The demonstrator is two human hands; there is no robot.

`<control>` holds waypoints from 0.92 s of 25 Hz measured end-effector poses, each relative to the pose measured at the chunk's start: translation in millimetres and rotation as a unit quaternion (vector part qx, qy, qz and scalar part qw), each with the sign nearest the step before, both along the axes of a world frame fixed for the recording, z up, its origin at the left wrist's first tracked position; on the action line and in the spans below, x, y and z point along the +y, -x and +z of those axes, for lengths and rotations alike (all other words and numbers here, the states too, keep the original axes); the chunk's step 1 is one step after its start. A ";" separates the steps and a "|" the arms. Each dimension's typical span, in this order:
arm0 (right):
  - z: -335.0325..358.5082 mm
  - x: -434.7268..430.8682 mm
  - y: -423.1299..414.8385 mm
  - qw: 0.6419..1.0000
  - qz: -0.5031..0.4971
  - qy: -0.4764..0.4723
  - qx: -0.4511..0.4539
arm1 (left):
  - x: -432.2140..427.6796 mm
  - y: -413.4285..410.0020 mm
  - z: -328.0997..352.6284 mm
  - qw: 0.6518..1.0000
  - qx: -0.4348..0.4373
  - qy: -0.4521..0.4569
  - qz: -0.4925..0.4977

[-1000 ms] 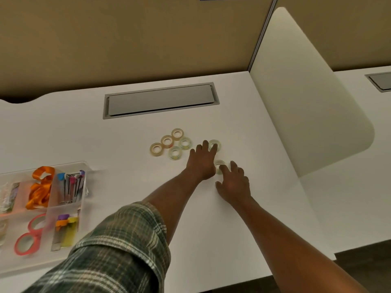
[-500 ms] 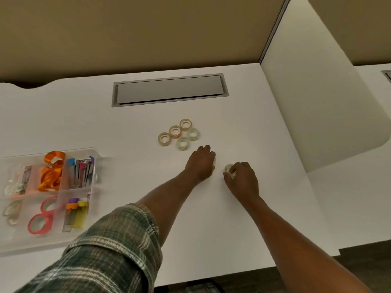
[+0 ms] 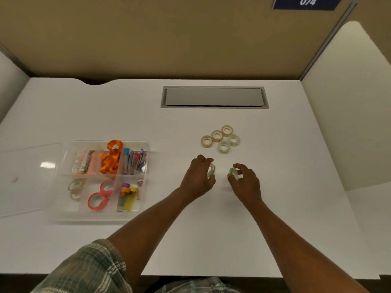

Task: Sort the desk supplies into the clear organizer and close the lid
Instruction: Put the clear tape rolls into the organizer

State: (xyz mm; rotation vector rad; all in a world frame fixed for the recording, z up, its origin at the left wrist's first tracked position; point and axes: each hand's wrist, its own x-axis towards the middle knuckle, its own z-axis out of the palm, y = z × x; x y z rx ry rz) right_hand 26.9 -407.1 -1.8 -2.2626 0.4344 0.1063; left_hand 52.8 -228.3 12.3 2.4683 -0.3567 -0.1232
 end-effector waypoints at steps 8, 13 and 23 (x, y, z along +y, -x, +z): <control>20.7 112.0 -15.0 0.994 0.104 0.003 -0.025 | 113.1 20.4 16.2 0.996 -0.024 -0.003 0.082; 40.3 196.9 -27.8 0.985 0.158 -0.036 -0.060 | 189.0 38.6 22.9 0.984 -0.046 -0.004 0.173; 46.9 350.8 -33.6 0.937 0.333 -0.039 -0.101 | 332.6 75.4 23.4 0.944 -0.063 -0.084 0.312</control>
